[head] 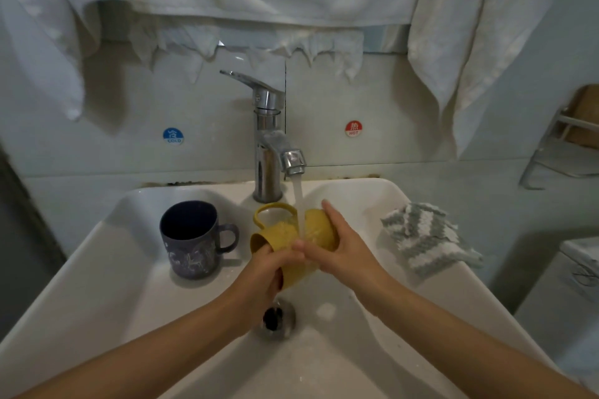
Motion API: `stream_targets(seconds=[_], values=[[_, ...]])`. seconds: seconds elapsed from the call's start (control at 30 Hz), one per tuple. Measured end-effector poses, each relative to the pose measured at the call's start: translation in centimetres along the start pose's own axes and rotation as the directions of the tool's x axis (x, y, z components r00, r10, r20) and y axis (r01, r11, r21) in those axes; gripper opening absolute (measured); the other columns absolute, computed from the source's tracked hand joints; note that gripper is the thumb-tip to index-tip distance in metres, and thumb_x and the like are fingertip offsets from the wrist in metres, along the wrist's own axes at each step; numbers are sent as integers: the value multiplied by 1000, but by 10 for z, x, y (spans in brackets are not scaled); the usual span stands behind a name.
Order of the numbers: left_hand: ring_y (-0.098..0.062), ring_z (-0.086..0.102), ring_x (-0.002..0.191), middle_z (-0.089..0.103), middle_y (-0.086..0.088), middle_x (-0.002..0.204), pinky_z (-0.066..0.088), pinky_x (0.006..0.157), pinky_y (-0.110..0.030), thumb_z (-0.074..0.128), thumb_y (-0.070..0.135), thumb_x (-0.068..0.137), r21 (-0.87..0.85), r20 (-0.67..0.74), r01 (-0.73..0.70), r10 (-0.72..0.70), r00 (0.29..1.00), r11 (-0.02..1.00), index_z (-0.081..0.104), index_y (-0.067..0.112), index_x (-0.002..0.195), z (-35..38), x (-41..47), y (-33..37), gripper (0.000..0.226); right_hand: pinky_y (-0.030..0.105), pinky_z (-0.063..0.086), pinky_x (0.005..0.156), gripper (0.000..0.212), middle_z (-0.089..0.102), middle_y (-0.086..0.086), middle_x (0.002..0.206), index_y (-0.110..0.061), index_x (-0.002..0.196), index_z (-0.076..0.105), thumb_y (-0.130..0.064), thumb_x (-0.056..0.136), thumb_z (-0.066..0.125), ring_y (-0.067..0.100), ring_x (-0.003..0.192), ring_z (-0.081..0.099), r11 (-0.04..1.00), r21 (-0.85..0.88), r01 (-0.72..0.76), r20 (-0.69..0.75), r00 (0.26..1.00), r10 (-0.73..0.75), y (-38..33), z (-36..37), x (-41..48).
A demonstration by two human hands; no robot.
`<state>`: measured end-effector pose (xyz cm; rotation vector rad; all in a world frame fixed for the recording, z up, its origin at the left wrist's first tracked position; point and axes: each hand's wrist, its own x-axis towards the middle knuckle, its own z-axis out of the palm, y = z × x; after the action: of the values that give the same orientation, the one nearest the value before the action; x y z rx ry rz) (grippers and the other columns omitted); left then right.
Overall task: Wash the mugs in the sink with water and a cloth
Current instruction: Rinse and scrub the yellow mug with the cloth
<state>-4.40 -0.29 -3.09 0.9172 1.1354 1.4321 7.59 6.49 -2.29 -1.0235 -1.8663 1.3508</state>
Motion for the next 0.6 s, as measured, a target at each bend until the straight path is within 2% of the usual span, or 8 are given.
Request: stream_targets(seconds=[0.07,0.13,0.27,0.33,0.5,0.6], values=[[-20,62,104,67,-2,111,50,89,-33,70,25,70,-55,-48,34,-36,998,998,55,20,114,1,0,0,46,32,54,87,75,38,-2,143,-37,144,28,-30,82,69,19,121,47,999,45,-9,10,1000,8,2,-5,1],[-18,63,103,66,0,111,51,85,-31,58,28,82,-56,-72,43,-47,996,998,55,24,112,1,0,-1,30,29,56,81,68,43,-2,137,-36,142,35,-24,84,68,18,116,50,993,114,-20,28,999,17,3,-8,2],[-20,60,104,63,-1,112,50,85,-31,51,26,91,-61,-89,66,-71,993,996,53,28,106,1,0,-1,16,43,51,93,57,44,0,138,-35,139,39,-17,90,60,22,119,50,970,232,-71,41,997,63,4,-11,5],[-20,59,106,63,-1,115,49,87,-30,50,26,91,-65,-82,67,-73,994,996,53,28,108,3,-1,-1,17,45,50,94,58,43,0,139,-35,140,38,-16,90,61,23,121,49,972,223,-74,29,997,70,4,-10,5],[-15,60,109,64,2,118,47,89,-27,50,27,89,-62,-48,57,-60,997,996,53,23,119,6,-2,-5,30,32,54,83,63,44,-2,136,-36,142,36,-16,87,62,20,115,51,989,141,-45,-7,999,46,5,-7,5],[-14,59,110,62,3,119,46,94,-28,52,31,85,-34,-46,51,-52,998,998,51,23,123,7,-4,-7,39,35,53,89,64,43,-1,138,-35,143,35,-15,87,59,20,116,50,995,91,-31,-16,999,33,5,-6,6]])
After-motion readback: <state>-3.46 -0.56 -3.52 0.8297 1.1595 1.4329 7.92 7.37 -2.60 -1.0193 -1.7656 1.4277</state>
